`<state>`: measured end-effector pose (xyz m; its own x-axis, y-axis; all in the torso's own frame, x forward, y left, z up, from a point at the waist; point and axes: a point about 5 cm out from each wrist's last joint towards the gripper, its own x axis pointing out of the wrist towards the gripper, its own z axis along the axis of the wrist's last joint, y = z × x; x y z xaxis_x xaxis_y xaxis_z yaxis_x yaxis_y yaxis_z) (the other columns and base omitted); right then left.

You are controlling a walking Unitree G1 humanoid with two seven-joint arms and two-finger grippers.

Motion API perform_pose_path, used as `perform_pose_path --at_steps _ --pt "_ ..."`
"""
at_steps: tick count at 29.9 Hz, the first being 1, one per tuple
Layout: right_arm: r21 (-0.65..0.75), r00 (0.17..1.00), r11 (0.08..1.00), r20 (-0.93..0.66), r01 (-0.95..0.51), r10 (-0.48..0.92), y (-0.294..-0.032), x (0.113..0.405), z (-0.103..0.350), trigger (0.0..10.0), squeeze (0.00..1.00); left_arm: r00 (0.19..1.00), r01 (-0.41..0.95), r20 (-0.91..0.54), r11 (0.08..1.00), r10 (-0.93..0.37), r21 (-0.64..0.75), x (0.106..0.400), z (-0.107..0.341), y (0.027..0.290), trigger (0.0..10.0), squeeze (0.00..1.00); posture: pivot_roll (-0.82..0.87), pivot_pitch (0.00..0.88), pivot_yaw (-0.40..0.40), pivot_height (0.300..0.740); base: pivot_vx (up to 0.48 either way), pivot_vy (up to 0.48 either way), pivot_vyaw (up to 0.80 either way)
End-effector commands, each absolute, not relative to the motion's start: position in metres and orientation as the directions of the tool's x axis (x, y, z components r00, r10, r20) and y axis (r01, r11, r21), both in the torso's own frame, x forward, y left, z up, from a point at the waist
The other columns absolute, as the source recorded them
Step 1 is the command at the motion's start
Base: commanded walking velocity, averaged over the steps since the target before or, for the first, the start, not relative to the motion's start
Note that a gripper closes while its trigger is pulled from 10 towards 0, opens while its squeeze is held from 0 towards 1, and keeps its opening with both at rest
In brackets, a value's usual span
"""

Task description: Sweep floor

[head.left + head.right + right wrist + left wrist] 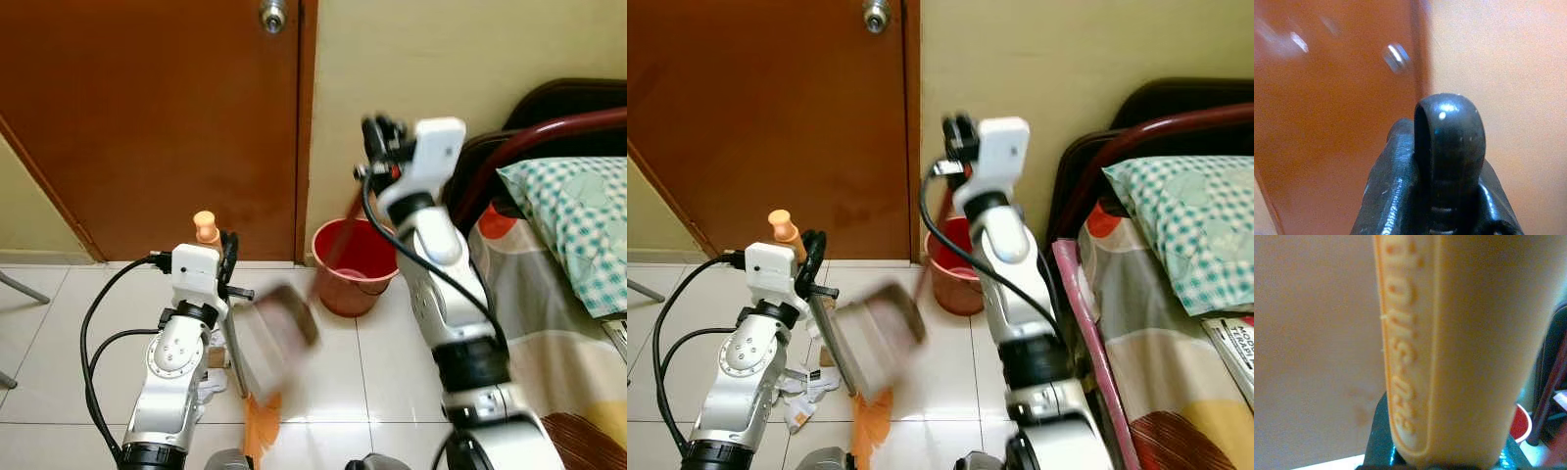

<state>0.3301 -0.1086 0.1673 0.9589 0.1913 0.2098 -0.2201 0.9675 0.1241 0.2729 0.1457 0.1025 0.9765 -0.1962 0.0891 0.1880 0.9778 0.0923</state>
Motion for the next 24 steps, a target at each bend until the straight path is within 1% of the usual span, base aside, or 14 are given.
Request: perform_pose_path --at_steps 1,2,5,7,8,9,11,12,14,16,18,19,20,24 --pt "0.153 0.959 0.972 0.247 -0.18 0.139 -0.118 0.331 0.177 10.0 0.0 0.975 0.205 0.074 0.976 -0.21 0.08 0.271 0.099 0.143 10.0 0.0 0.0 0.015 -0.023 0.74 0.0 0.0 0.0" --pt "0.153 0.959 0.972 0.247 -0.18 0.139 -0.118 0.331 0.177 10.0 0.0 0.975 0.205 0.074 0.976 -0.21 0.08 0.271 0.099 0.143 10.0 0.0 0.0 0.015 -0.023 0.74 0.0 0.0 0.0" --pt "0.208 0.991 0.975 0.123 -0.081 0.056 -0.136 0.327 0.15 10.0 0.0 0.974 0.216 0.052 0.973 -0.221 0.078 0.267 0.094 0.141 10.0 0.0 0.0 0.02 -0.019 0.74 0.0 0.0 0.0" --pt "0.214 0.994 0.975 0.098 -0.063 0.043 -0.139 0.325 0.144 10.0 0.0 0.973 0.222 0.047 0.972 -0.226 0.079 0.267 0.094 0.14 10.0 0.0 0.0 0.02 -0.019 0.74 0.0 0.0 0.0" --pt "0.227 0.999 0.973 0.048 -0.032 0.022 -0.144 0.322 0.132 10.0 0.0 0.971 0.23 0.04 0.97 -0.234 0.082 0.266 0.092 0.139 10.0 0.0 0.0 0.024 -0.016 0.74 0.0 0.0 0.0" --pt "0.227 0.999 0.973 0.048 -0.032 0.022 -0.144 0.322 0.132 10.0 0.0 0.971 0.23 0.04 0.97 -0.234 0.082 0.266 0.092 0.139 10.0 0.0 0.0 0.024 -0.016 0.74 0.0 0.0 0.0" --pt "0.184 0.997 0.981 -0.068 0.058 -0.046 -0.157 0.316 0.106 10.0 0.0 0.968 0.248 0.011 0.964 -0.25 0.1 0.265 0.089 0.138 10.0 0.0 0.0 0.025 -0.014 0.74 0.0 0.0 0.0" --pt "0.188 0.996 0.98 -0.074 0.064 -0.051 -0.158 0.315 0.105 10.0 0.0 0.968 0.249 0.008 0.963 -0.251 0.099 0.265 0.088 0.138 10.0 0.0 0.0 0.025 -0.014 0.74 0.0 0.0 0.0" --pt "0.174 0.987 0.977 -0.119 0.125 -0.105 -0.17 0.311 0.093 10.0 0.0 0.968 0.247 0.01 0.964 -0.249 0.103 0.266 0.089 0.139 10.0 0.0 0.0 0.028 -0.009 0.74 0.0 0.0 0.0" --pt "0.163 0.984 0.976 -0.126 0.146 -0.127 -0.175 0.309 0.09 10.0 0.0 0.968 0.248 0.012 0.963 -0.251 0.107 0.266 0.089 0.139 10.0 0.0 0.0 0.028 -0.009 0.74 0.0 0.0 0.0" --pt "0.109 0.983 0.979 -0.093 0.169 -0.16 -0.184 0.307 0.091 10.0 0.0 0.966 0.256 0.012 0.96 -0.259 0.114 0.267 0.09 0.138 10.0 0.0 0.0 0.031 0.001 0.74 0.0 0.0 0.0" --pt "0.109 0.983 0.979 -0.093 0.169 -0.16 -0.184 0.307 0.091 10.0 0.0 0.966 0.256 0.012 0.96 -0.259 0.114 0.267 0.09 0.138 10.0 0.0 0.0 0.031 0.001 0.74 0.0 0.0 0.0" --pt "0.066 0.984 0.983 -0.061 0.169 -0.165 -0.189 0.308 0.095 10.0 0.0 0.963 0.265 0.012 0.957 -0.268 0.114 0.267 0.09 0.137 10.0 0.0 0.0 0.031 0.004 0.74 0.0 0.0 0.0" --pt "0.046 0.976 0.976 -0.058 0.211 -0.208 -0.197 0.313 0.096 10.0 0.0 0.957 0.283 0.025 0.951 -0.288 0.127 0.27 0.094 0.132 10.0 0.0 0.0 0.035 0.006 0.74 0.0 0.0 0.0"
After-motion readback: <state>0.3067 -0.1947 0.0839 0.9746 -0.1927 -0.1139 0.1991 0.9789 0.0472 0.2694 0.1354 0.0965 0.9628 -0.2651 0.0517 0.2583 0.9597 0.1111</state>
